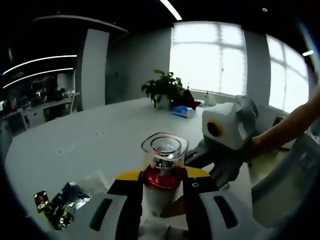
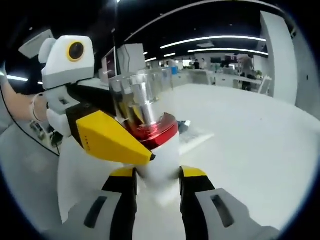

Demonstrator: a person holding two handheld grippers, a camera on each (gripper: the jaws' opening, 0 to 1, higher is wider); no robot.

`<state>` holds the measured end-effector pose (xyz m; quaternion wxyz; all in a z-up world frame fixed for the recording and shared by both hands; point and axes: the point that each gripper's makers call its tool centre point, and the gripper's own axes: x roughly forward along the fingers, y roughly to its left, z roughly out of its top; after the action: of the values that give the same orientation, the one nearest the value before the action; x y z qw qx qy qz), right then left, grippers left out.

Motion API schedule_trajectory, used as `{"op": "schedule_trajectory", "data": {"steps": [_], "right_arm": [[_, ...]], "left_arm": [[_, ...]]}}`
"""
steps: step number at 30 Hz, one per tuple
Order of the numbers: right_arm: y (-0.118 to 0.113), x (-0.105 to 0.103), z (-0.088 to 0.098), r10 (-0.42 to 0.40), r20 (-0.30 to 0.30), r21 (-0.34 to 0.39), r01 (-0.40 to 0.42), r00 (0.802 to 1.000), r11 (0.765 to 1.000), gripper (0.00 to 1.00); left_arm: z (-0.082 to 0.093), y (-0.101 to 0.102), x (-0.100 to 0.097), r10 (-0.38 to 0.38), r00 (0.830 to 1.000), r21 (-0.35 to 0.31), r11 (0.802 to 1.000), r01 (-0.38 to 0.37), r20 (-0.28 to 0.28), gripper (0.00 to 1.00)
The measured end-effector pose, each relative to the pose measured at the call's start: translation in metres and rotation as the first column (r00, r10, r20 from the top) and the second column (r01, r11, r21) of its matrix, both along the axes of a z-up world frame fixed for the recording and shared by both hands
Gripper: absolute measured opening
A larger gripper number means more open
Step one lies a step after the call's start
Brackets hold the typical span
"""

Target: Arrange the skincare products in the storage area until every visible bottle or jar stands upright without overlapping.

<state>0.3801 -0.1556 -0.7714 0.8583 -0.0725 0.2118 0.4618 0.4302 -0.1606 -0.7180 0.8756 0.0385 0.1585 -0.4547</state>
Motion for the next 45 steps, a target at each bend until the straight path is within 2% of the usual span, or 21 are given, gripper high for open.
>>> {"op": "schedule_trajectory", "data": {"steps": [7, 14, 19, 22, 25, 27, 28, 29, 30, 32, 34, 37, 41, 42, 45], "right_arm": [[-0.001, -0.004, -0.001, 0.045, -0.001, -0.014, -0.045, 0.999, 0.999, 0.32], [-0.003, -0.010, -0.001, 0.053, -0.017, -0.003, -0.053, 0.998, 0.999, 0.32], [-0.003, -0.011, 0.000, 0.047, -0.010, -0.007, -0.047, 0.999, 0.999, 0.33], [-0.002, -0.011, 0.000, 0.041, -0.001, -0.013, -0.041, 0.999, 0.999, 0.33], [-0.004, -0.007, 0.001, 0.025, -0.001, -0.031, -0.025, 1.000, 0.999, 0.38], [-0.004, -0.007, 0.003, 0.024, -0.005, -0.038, -0.024, 1.000, 0.999, 0.45], [-0.005, -0.007, 0.004, 0.021, -0.002, -0.046, -0.021, 1.000, 0.999, 0.48], [-0.005, -0.010, 0.006, 0.024, 0.002, -0.053, -0.024, 1.000, 0.998, 0.52], [-0.005, -0.011, 0.006, 0.022, 0.002, -0.057, -0.022, 1.000, 0.998, 0.56], [-0.007, -0.013, 0.007, 0.015, 0.001, -0.071, -0.014, 1.000, 0.997, 0.61], [-0.008, -0.016, 0.008, 0.015, -0.002, -0.074, -0.016, 1.000, 0.997, 0.62], [-0.009, -0.020, 0.012, 0.001, -0.010, -0.074, -0.002, 1.000, 0.997, 0.68], [-0.012, -0.028, 0.016, -0.020, -0.020, -0.086, 0.019, 1.000, 0.996, 0.76], [-0.012, -0.030, 0.016, -0.021, -0.021, -0.089, 0.019, 1.000, 0.996, 0.77], [-0.013, -0.032, 0.013, -0.030, -0.042, -0.102, 0.025, 0.999, 0.994, 0.80]], "left_arm": [[-0.006, 0.006, 0.017, -0.002, 1.000, 0.008, 1.000, 0.002, -0.008, 0.26], [-0.006, 0.002, 0.004, -0.009, 1.000, 0.011, 1.000, 0.009, -0.009, 0.26], [-0.005, 0.003, 0.007, -0.034, 0.999, -0.019, 0.999, 0.034, -0.001, 0.29], [-0.002, 0.005, 0.012, -0.028, 0.998, -0.002, 1.000, 0.029, 0.047, 0.35], [0.000, 0.008, 0.016, -0.031, 0.999, -0.014, 0.999, 0.032, 0.035, 0.36], [0.001, 0.011, 0.018, -0.023, 0.999, -0.012, 1.000, 0.023, 0.036, 0.41], [0.012, 0.001, -0.021, -0.016, 0.999, 0.003, 1.000, 0.016, 0.050, 0.44], [0.017, -0.004, -0.043, -0.012, 0.999, 0.007, 1.000, 0.011, 0.052, 0.47], [0.019, 0.000, -0.050, -0.003, 0.998, 0.020, 1.000, 0.002, 0.055, 0.49], [0.014, 0.007, -0.055, 0.007, 1.000, 0.056, 0.998, -0.008, 0.030, 0.50], [0.014, 0.011, -0.062, 0.006, 1.000, 0.054, 0.999, -0.008, 0.030, 0.52], [0.013, 0.020, -0.077, 0.009, 1.000, 0.063, 0.998, -0.009, -0.002, 0.61], [0.010, 0.047, -0.082, 0.032, 0.999, 0.104, 0.994, -0.032, -0.003, 0.70], [0.008, 0.055, -0.078, 0.045, 0.999, 0.111, 0.993, -0.044, -0.012, 0.73], [0.003, 0.067, -0.084, 0.058, 0.998, 0.142, 0.989, -0.052, -0.034, 0.81]]}}
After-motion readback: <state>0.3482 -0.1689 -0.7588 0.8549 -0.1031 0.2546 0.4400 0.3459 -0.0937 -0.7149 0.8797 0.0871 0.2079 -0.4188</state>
